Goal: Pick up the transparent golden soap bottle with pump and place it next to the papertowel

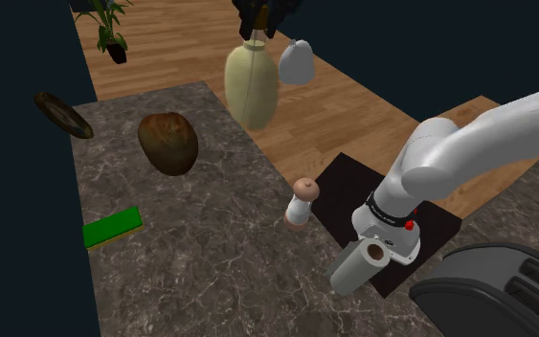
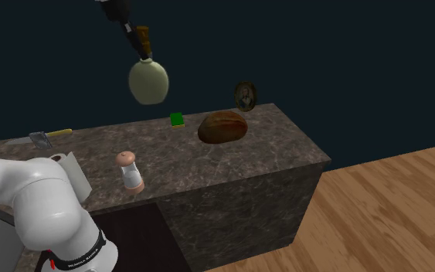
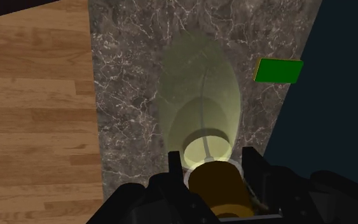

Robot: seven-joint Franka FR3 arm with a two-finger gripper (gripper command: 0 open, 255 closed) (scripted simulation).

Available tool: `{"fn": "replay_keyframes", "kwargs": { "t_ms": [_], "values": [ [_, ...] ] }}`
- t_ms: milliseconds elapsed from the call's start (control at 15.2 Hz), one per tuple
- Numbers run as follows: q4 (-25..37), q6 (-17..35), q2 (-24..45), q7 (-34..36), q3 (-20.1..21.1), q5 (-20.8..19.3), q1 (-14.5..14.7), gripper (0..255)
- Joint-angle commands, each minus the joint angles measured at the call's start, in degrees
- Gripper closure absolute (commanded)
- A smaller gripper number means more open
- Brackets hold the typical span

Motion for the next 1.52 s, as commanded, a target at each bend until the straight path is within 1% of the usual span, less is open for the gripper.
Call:
{"fn": "replay_keyframes", "kwargs": {
  "t_ms": [0, 330, 726, 1122, 1452],
  "values": [
    [-1.9, -1.2, -3.2, 1.8, 1.1, 1.1, 1.1, 255],
    [-3.6, -4.9, -9.0, 6.1, 3.9, 3.6, 3.6, 255],
    [-3.4, -9.8, -14.4, 12.1, 7.9, 6.8, 6.4, 255],
    [-0.8, -14.8, -18.0, 18.7, 12.6, 10.4, 8.4, 255],
    [3.1, -18.9, -19.5, 24.6, 17.0, 13.5, 9.3, 255]
  ]
}}
